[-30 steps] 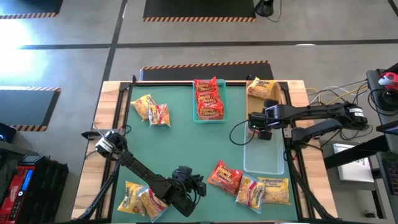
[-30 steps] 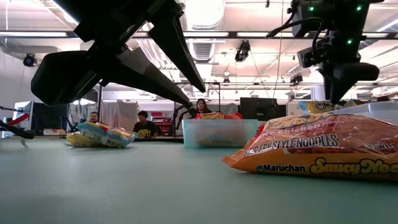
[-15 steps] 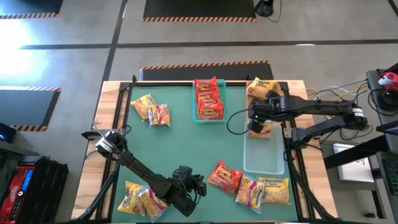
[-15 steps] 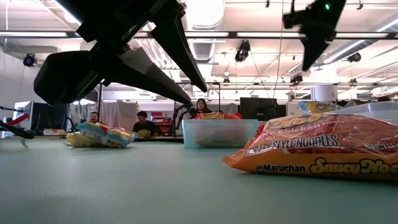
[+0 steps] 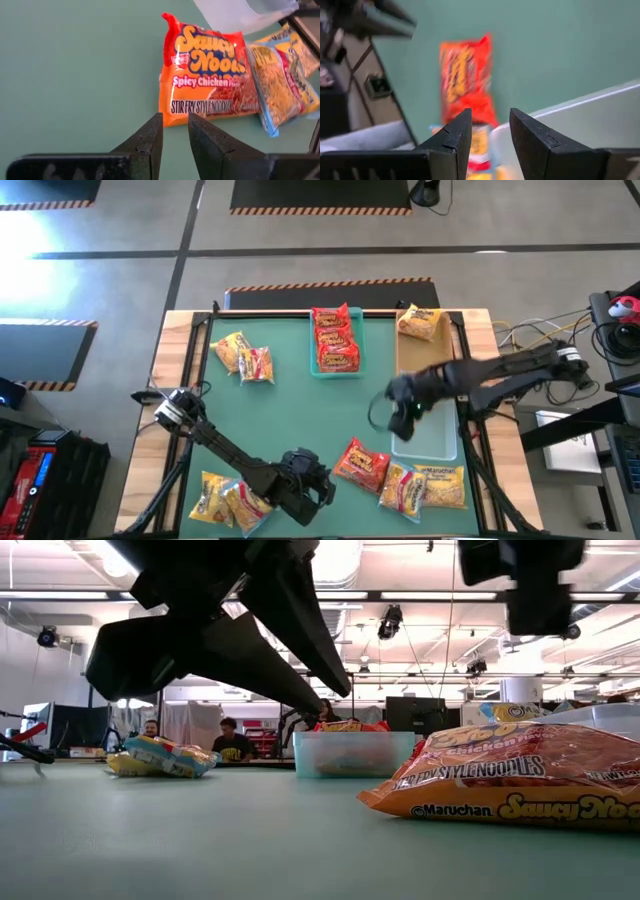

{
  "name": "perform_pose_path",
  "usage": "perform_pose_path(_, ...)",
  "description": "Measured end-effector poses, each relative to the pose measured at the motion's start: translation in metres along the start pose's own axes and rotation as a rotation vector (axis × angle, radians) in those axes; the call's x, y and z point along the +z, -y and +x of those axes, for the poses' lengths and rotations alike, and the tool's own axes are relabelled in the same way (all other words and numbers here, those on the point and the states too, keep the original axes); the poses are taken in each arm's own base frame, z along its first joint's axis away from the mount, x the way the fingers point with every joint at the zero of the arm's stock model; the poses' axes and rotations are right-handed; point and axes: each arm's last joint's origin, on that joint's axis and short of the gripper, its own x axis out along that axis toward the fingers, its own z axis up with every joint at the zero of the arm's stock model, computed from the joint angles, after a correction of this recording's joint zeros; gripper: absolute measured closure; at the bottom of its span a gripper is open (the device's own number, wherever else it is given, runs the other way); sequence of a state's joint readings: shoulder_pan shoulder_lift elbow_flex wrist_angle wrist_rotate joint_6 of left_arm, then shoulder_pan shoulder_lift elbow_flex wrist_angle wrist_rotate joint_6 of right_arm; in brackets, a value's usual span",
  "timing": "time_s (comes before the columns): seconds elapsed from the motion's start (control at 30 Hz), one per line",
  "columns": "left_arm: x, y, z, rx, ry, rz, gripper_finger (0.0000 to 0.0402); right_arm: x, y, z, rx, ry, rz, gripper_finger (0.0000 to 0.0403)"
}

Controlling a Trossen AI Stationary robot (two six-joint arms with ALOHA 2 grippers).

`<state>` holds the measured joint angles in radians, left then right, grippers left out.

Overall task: Sort Maruchan noodles
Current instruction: Put the orange noodle pack into the green bin

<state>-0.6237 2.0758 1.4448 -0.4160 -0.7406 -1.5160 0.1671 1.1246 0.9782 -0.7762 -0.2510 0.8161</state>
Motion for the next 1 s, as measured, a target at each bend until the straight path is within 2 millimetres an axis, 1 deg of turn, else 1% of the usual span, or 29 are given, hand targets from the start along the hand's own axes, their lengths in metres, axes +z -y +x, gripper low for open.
perform_pose_path(0.13, 0.000, 0.001, 0.000, -0.013, -0.015, 0.086, 0.0326, -0.019, -0.016, 0.028, 0.047, -0.017, 0.000, 0.0281)
perform_pose_path(0.27, 0.004, 0.008, 0.007, -0.072, -0.031, 0.138, 0.0326, -0.030, -0.028, 0.046, 0.017, 0.012, -0.014, 0.0281)
perform_pose_path(0.4, 0.003, 0.019, 0.018, -0.182, 0.003, 0.163, 0.0326, -0.033, -0.031, 0.060, -0.042, 0.022, -0.010, 0.0281)
perform_pose_path(0.57, -0.004, 0.021, 0.037, -0.234, 0.021, 0.125, 0.0326, -0.031, -0.030, 0.076, -0.087, -0.009, -0.004, 0.0281)
perform_pose_path(0.7, -0.012, 0.019, 0.049, -0.248, 0.015, 0.093, 0.0326, -0.032, -0.028, 0.084, -0.111, -0.031, -0.010, 0.0281)
perform_pose_path(0.83, -0.013, 0.016, 0.059, -0.234, 0.015, 0.047, 0.0326, -0.031, -0.030, 0.084, -0.113, -0.039, -0.040, 0.0281)
perform_pose_path(1.0, -0.009, 0.009, 0.070, -0.187, 0.014, -0.004, 0.0326, -0.030, -0.031, 0.082, -0.099, -0.031, -0.073, 0.0281)
